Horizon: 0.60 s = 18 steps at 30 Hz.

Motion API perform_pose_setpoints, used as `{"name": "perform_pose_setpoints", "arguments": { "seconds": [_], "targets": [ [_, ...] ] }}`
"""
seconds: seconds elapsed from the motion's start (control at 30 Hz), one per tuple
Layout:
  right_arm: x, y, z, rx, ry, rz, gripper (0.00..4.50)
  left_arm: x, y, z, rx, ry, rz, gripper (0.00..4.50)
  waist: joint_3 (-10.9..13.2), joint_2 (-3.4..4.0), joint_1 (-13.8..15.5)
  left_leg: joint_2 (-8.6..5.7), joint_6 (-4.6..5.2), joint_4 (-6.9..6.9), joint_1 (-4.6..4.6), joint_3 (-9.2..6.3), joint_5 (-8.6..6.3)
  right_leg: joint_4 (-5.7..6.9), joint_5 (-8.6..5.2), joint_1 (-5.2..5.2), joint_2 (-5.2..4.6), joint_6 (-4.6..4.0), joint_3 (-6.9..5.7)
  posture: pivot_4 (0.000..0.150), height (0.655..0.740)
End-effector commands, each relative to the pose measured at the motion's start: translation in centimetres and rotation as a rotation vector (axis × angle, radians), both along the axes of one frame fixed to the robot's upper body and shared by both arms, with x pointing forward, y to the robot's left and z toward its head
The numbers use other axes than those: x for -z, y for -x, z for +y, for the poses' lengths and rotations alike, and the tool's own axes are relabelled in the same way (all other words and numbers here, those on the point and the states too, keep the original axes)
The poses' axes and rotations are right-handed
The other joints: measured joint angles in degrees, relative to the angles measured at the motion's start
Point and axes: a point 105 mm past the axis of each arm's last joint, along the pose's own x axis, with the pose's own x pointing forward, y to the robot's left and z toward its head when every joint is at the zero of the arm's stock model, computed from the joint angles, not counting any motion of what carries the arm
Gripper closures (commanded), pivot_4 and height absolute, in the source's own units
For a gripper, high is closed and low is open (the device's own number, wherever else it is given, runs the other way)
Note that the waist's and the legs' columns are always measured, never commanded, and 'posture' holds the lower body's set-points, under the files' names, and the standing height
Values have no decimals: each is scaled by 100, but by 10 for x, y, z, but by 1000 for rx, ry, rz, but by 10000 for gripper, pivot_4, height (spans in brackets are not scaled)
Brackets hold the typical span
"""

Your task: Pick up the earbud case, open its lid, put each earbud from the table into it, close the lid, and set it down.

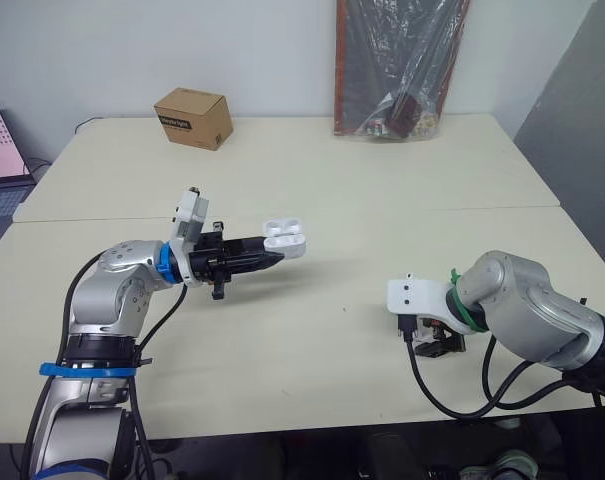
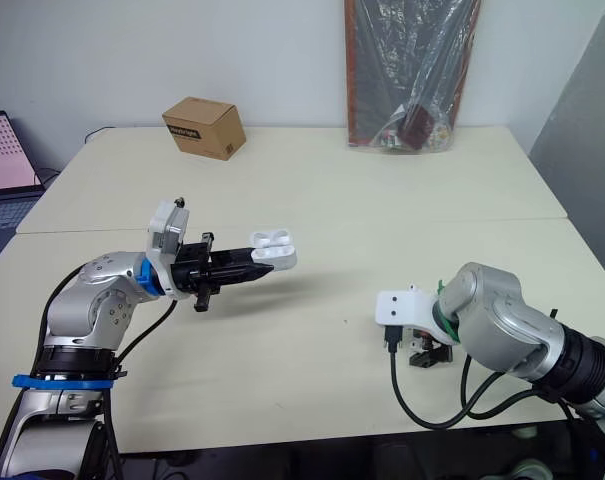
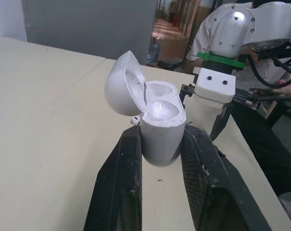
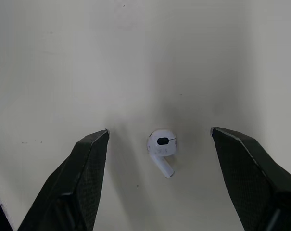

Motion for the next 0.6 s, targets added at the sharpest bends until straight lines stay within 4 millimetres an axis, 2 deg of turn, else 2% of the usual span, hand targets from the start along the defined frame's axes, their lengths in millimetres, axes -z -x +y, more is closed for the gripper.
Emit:
{"name": "perform_pose_setpoints", "arguments": {
  "seconds": [0.03, 0.13, 0.23, 0.6],
  "targets": [
    [-5, -2, 2, -9, 18, -36, 9762, -9, 0, -1, 5, 0, -47, 36984, 0, 0, 0, 0, 0, 0, 0, 0, 0, 0, 0, 0, 0, 0, 0, 1500, 7400],
    [-5, -4, 2, -1, 27, -42, 15275, -8, 0, -1, 4, -1, -46, 36984, 0, 0, 0, 0, 0, 0, 0, 0, 0, 0, 0, 0, 0, 0, 0, 1500, 7400],
    [-4, -2, 2, -1, 34, -32, 25595, -8, 1, -1, 3, 0, -46, 36984, 0, 0, 0, 0, 0, 0, 0, 0, 0, 0, 0, 0, 0, 0, -1, 1500, 7400],
    [-1, -1, 2, -3, 55, -20, 25595, -8, 0, -2, 1, 4, -45, 36984, 0, 0, -1, 0, 0, 0, 0, -1, 0, 0, 0, 0, 0, 0, -1, 1500, 7400]
  ]
}}
